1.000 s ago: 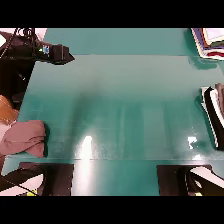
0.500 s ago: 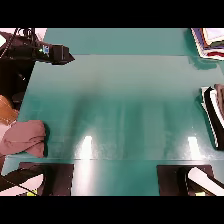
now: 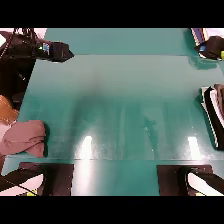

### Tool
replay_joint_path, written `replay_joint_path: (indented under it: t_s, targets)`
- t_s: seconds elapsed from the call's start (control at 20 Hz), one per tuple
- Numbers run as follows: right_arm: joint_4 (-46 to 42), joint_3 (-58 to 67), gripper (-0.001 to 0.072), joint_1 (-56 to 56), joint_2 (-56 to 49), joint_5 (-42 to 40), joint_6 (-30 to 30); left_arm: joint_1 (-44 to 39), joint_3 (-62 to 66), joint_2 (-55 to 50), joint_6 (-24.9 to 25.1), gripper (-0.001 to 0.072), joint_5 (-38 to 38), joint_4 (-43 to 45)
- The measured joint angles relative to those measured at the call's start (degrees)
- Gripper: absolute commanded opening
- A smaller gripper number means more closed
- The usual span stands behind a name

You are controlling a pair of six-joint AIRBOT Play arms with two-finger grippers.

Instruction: Fold the shirts.

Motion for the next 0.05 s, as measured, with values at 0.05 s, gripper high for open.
replay_joint_path:
  t_s: [0.05]
  targets:
    - [0.0,0.0,0.0016,0.8,0.0,-0.2,-0.1,0.0,0.0,0.0,0.0,0.0028,0.3,0.0]
